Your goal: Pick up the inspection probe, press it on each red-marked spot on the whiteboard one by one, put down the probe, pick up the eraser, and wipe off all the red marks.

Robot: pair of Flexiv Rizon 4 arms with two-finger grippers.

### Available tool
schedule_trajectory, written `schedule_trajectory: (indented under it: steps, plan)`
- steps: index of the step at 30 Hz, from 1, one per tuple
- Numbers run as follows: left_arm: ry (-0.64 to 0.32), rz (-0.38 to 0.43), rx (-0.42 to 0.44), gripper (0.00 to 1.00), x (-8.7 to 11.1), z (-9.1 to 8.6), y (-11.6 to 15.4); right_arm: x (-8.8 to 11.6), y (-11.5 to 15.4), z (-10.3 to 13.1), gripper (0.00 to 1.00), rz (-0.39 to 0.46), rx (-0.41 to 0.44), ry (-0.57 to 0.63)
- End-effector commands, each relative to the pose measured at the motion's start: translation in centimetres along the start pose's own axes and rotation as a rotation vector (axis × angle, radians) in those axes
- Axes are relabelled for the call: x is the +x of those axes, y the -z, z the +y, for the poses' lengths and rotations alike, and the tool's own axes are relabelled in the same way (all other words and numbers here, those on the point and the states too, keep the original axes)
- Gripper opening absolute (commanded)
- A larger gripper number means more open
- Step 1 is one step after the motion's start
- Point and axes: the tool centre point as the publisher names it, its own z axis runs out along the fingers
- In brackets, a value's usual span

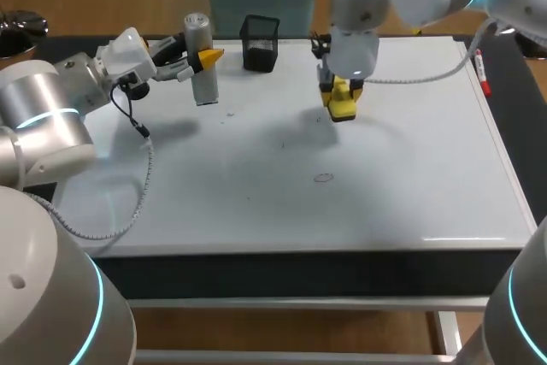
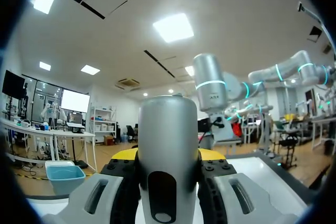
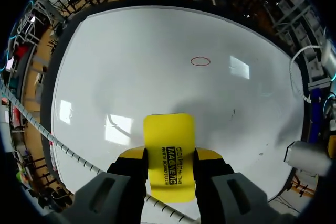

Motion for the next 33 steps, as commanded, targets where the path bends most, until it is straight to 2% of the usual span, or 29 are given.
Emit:
schedule_trajectory:
  steps: [1, 5, 13, 23, 33]
  plan:
    - [-0.001, -0.001, 0.001, 0.00, 0.0, -0.1, 0.0, -2.1, -0.8, 0.1, 0.00, 0.015, -0.004, 0.018]
    - [-0.001, -0.001, 0.001, 0.00, 0.0, -0.1, 0.0, -3.2, -1.4, 0.2, 0.00, 0.017, -0.013, 0.037]
    - [-0.001, -0.001, 0.001, 0.00, 0.0, -0.1, 0.0, -4.2, -3.0, 0.1, 0.00, 0.022, -0.026, 0.059]
    - [-0.001, -0.001, 0.001, 0.00, 0.0, -0.1, 0.0, -3.7, -4.2, -0.4, 0.00, 0.017, -0.034, 0.080]
    - [-0.001, -0.001, 0.001, 0.00, 0.0, -0.1, 0.0, -2.3, -5.5, -0.9, 0.00, 0.023, -0.065, 0.057]
